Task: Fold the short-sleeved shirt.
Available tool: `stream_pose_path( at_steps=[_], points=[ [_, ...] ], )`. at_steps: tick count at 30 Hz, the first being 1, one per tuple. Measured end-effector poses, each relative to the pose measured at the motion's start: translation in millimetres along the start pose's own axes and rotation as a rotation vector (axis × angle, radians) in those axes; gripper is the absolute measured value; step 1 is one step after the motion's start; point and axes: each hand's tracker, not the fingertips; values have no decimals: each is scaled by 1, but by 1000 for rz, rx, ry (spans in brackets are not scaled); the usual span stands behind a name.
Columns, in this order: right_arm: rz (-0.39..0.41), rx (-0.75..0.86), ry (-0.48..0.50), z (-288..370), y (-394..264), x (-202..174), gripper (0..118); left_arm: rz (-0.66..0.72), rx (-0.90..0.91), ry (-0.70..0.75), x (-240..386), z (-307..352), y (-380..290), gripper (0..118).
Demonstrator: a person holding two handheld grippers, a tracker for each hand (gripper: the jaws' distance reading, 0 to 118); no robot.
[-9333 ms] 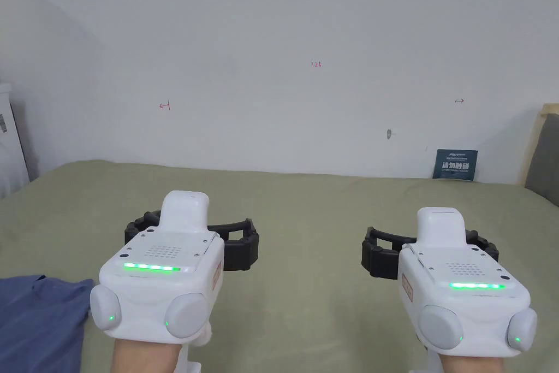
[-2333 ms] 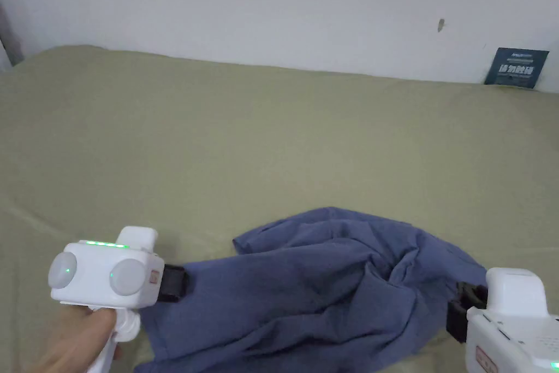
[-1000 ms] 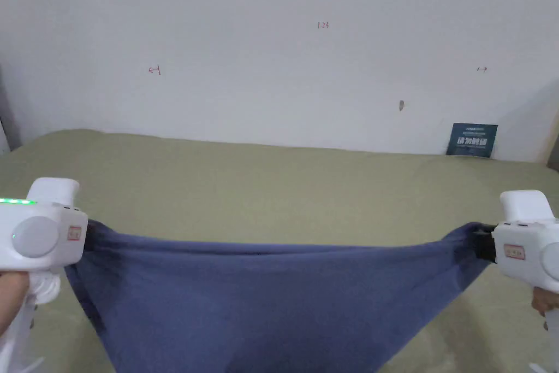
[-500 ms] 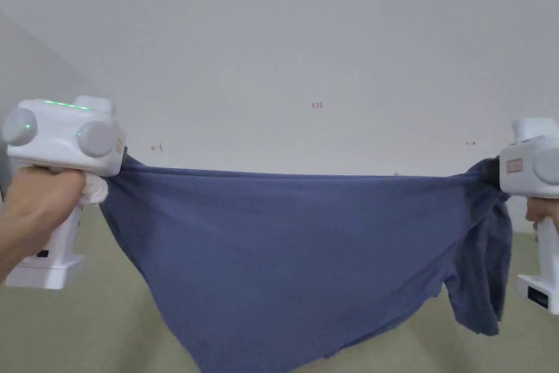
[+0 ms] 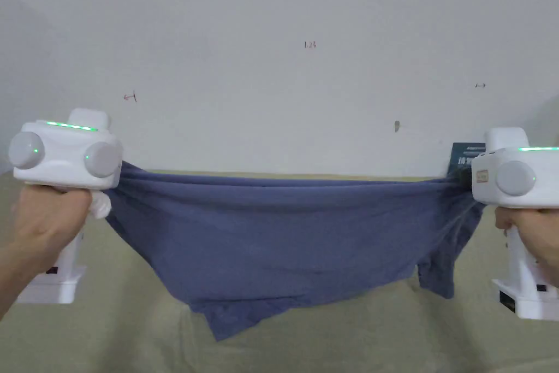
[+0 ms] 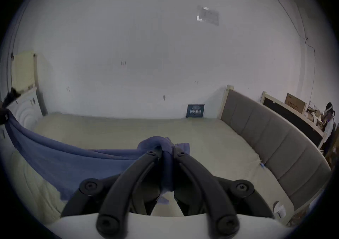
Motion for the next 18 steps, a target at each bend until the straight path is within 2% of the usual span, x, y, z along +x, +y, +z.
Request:
stream_pose_path(
  at_steps=[5,8,15,18],
  points=[
    [-4,-78,22,-14,-84,-5,13,-22,-82,-36,8,-24,-78,1],
    [-34,-127,53,-9,-124,4,13,1,-164,-78,4,-20,-118,1],
    [-95,-138,91,51,-173,32,13,34,-181,-130,-19,37,-171,1],
    [-84,-137,90,92,-198,41,13,38,-179,-153,-31,73,-193,1]
  ],
)
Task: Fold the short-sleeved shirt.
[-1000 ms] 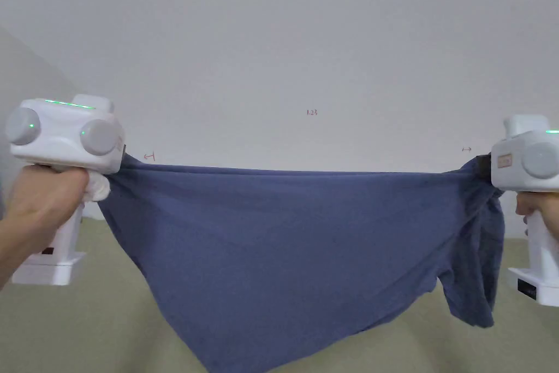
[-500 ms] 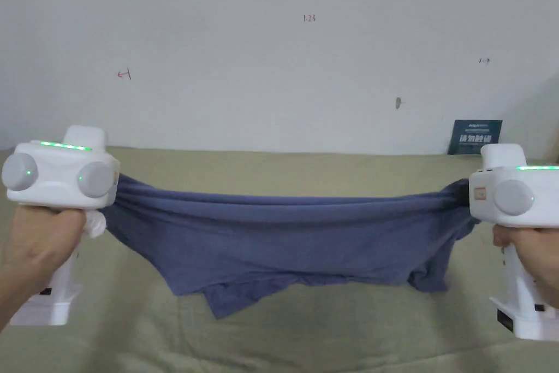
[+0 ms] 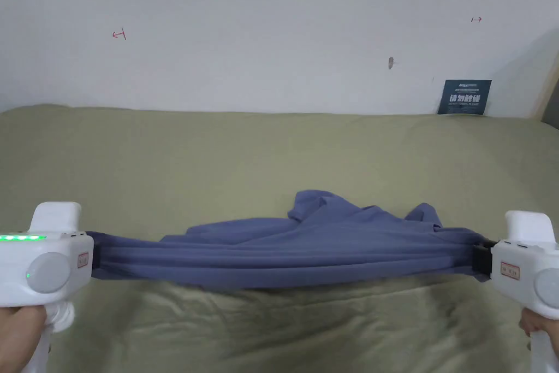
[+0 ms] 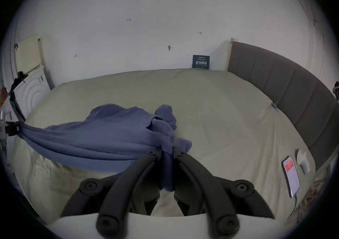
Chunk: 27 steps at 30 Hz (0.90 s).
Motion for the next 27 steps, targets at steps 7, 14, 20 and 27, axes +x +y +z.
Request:
stream_pose_path(
  at_steps=[7,14,20,27],
  points=[
    [31,-60,15,74,-87,18,13,-24,-84,-62,-18,65,-90,1],
    [-11,-129,11,81,-130,27,13,-12,-167,-96,-24,72,-141,1],
    [10,-192,-15,69,-140,21,20,-8,-219,-109,-24,55,-150,1],
    [52,-145,-11,102,-123,-8,112,-5,-128,-118,-33,78,-149,112]
  ],
)
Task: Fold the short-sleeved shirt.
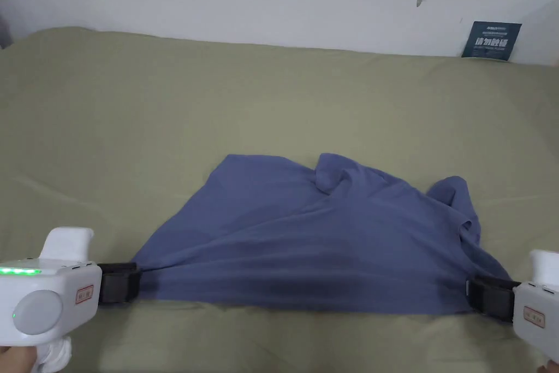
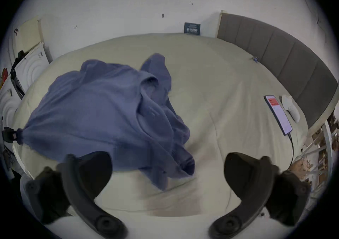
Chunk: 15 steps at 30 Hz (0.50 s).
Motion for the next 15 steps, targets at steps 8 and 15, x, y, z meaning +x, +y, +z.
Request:
stream_pose_path(
  at_steps=[8,15],
  points=[
    [74,137,106,22,-22,-94,10,31,0,12,-10,26,-32,0],
    [107,66,203,11,-48,-141,10,108,-72,-11,-30,10,-43,0]
  ],
)
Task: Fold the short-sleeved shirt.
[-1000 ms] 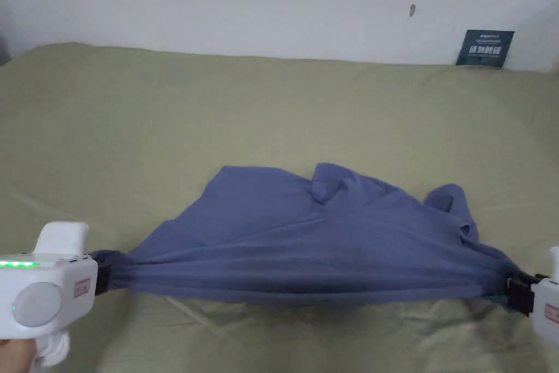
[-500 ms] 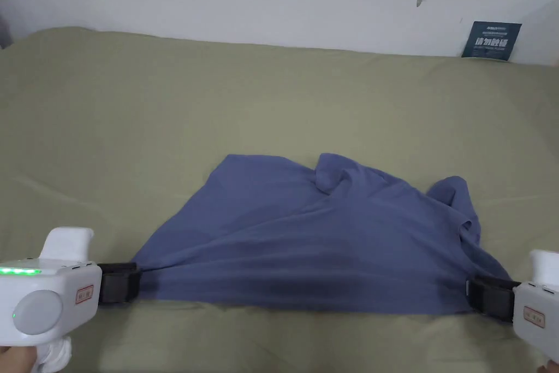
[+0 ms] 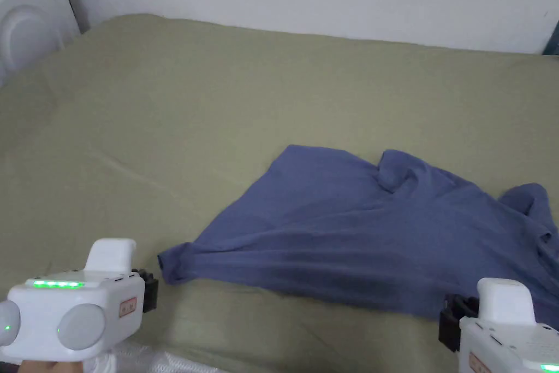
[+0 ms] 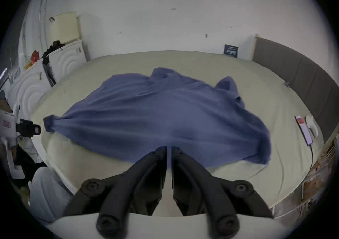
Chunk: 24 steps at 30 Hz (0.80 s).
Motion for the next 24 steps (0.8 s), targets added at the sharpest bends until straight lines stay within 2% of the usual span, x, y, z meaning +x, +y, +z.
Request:
stream_pose_path(
  at_steps=[2,3,4,6,8,11,12,13,14,15,16,18,24],
  points=[
    [-6,-18,19,-5,-1,-4,10,10,19,-30,-4,-3,12,1],
    [-4,-21,23,-6,-1,-5,10,12,29,-39,-2,-2,18,12],
    [5,-18,21,-5,0,-8,10,0,31,-53,-1,-5,25,37],
    [14,-19,20,-7,2,-9,10,-41,-3,-66,0,-20,37,118],
    [14,-24,27,-9,6,-7,10,-55,11,-42,9,-33,40,111],
    [23,-28,23,-15,10,-5,10,-68,-40,-45,17,-49,47,107],
    [29,-30,20,-19,12,-2,10,-68,-59,-53,19,-52,48,90],
    [30,-30,16,-23,14,1,10,-82,-72,-50,22,-55,48,63],
    [29,-29,13,-28,16,3,10,-83,-69,-47,26,-55,46,24],
    [24,-30,7,-33,20,6,10,-60,-74,-76,18,-66,44,2],
    [23,-34,7,-40,24,10,10,-33,-57,-128,19,-65,43,2],
    [27,-37,3,-52,37,18,10,-86,-55,-63,28,-63,43,1],
    [19,-30,-21,-107,110,64,10,-56,-41,-84,24,-60,44,1]
  ],
)
